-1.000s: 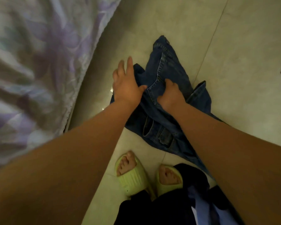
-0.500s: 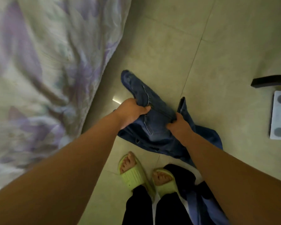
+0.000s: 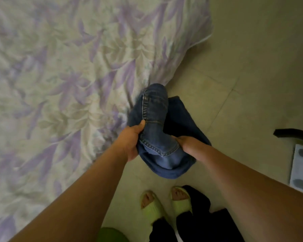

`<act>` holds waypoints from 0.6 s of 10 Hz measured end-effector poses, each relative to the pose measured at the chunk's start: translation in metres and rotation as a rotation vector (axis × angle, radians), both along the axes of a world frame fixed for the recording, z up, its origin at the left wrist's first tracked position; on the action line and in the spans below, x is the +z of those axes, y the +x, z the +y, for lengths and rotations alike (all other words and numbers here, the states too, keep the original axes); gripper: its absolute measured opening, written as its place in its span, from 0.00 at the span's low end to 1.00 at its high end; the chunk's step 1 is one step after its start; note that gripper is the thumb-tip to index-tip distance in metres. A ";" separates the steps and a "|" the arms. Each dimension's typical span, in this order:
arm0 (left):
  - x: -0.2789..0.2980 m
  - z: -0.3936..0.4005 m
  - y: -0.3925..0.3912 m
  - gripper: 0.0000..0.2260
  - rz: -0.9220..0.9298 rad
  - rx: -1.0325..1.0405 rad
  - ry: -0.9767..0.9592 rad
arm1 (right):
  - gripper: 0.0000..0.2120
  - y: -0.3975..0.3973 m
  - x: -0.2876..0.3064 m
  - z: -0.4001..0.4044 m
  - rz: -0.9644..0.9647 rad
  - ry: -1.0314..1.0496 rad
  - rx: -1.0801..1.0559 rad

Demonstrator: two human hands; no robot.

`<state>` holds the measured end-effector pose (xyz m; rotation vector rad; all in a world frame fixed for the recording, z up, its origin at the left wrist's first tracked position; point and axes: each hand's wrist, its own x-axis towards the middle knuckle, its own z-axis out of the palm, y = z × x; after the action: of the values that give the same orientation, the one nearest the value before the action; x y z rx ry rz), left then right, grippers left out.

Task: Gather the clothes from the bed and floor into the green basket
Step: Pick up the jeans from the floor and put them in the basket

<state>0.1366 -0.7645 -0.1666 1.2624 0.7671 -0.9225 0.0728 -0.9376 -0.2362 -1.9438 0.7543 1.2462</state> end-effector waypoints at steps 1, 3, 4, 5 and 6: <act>0.027 0.019 -0.017 0.18 0.018 0.082 -0.077 | 0.21 -0.009 0.040 0.025 -0.020 -0.025 0.108; 0.093 0.072 -0.055 0.16 -0.054 0.129 -0.232 | 0.18 -0.048 0.086 0.084 0.047 -0.005 0.385; 0.120 0.101 -0.080 0.17 -0.092 0.098 -0.226 | 0.27 -0.063 0.095 0.116 -0.111 0.167 -0.023; 0.157 0.147 -0.118 0.18 -0.160 0.058 -0.260 | 0.45 -0.085 0.116 0.150 -0.470 0.245 -0.441; 0.203 0.189 -0.156 0.11 -0.251 0.013 -0.321 | 0.48 -0.109 0.148 0.167 -0.694 0.260 -0.554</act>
<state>-0.0189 -0.5752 0.0364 1.0620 0.4097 -0.8199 -0.0364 -0.7709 -0.0878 -1.6263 0.6495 0.2804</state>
